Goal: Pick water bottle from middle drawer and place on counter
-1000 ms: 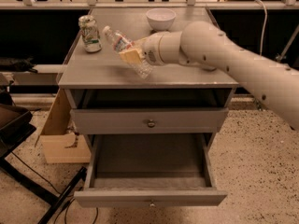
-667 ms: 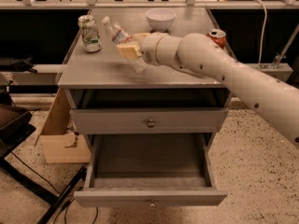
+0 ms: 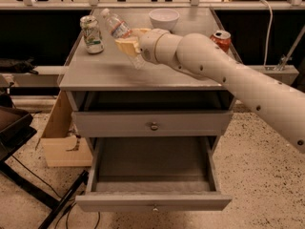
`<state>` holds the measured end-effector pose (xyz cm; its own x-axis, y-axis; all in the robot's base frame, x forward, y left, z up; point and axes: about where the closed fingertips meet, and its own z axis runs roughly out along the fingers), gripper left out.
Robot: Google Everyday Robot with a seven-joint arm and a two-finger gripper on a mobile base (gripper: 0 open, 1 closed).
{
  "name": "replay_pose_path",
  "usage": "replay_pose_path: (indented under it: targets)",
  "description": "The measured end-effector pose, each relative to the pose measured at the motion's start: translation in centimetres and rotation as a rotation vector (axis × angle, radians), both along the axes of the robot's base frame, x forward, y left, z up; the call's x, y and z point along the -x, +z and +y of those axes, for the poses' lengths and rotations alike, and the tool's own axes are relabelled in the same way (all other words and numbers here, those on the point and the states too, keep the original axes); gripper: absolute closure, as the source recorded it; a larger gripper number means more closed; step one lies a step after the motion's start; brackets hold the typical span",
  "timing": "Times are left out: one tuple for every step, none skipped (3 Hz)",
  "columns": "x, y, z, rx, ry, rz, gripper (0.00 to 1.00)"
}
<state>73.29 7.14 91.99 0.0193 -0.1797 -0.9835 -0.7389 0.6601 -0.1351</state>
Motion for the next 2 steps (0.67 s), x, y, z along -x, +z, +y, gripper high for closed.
replay_pose_path:
  targets:
    - [-0.27, 0.17, 0.21, -0.069, -0.017, -0.027, 1.00]
    - [-0.37, 0.30, 0.32, -0.105, -0.025, -0.041, 0.83]
